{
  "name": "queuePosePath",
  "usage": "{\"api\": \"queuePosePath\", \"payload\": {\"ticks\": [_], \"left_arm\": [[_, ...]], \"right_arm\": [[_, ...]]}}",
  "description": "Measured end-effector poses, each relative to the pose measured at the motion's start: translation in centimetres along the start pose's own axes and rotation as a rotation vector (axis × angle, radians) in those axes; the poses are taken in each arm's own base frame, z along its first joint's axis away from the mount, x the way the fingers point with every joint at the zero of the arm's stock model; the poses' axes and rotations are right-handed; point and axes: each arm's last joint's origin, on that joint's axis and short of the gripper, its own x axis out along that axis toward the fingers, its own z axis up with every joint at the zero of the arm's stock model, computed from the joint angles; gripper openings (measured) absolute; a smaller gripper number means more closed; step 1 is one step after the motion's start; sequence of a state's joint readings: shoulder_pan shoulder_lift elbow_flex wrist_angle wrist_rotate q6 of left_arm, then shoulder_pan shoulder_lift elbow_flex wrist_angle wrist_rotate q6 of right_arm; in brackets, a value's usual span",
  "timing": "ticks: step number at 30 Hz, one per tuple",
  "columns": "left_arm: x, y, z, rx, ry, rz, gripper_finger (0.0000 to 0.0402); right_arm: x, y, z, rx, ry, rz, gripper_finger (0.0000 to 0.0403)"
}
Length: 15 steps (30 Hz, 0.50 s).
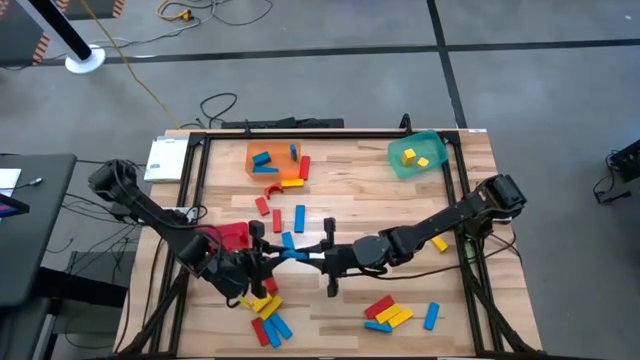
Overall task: Sort blocks
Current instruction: Put the blue block into the orange bin
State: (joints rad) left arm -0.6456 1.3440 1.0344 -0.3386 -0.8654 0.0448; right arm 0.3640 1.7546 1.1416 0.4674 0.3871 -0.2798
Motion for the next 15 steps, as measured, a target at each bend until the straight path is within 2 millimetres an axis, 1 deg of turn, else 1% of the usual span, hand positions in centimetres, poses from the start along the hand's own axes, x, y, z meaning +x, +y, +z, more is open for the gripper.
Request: {"api": "queuePosePath", "payload": {"ticks": [4, 8, 11, 15], "left_arm": [[-0.5, 1.7, -0.5, 0.018, 0.045, 0.032, 0.0104], [-0.6, 3.6, -1.9, 0.005, 0.147, 0.087, 0.0148], [-0.3, 4.5, -3.7, -0.019, 0.204, 0.12, 0.0173], [0.0, 4.6, -6.7, -0.033, 0.257, 0.13, 0.0191]], "right_arm": [[0.3, -0.7, -0.3, 0.005, 0.018, -0.029, 0.0061], [0.9, -2.5, -1.0, 0.028, 0.045, -0.077, 0.006], [1.4, -4.3, -1.5, 0.047, 0.057, -0.116, 0.006], [2.0, -6.7, -2.3, 0.061, 0.067, -0.153, 0.006]]}}
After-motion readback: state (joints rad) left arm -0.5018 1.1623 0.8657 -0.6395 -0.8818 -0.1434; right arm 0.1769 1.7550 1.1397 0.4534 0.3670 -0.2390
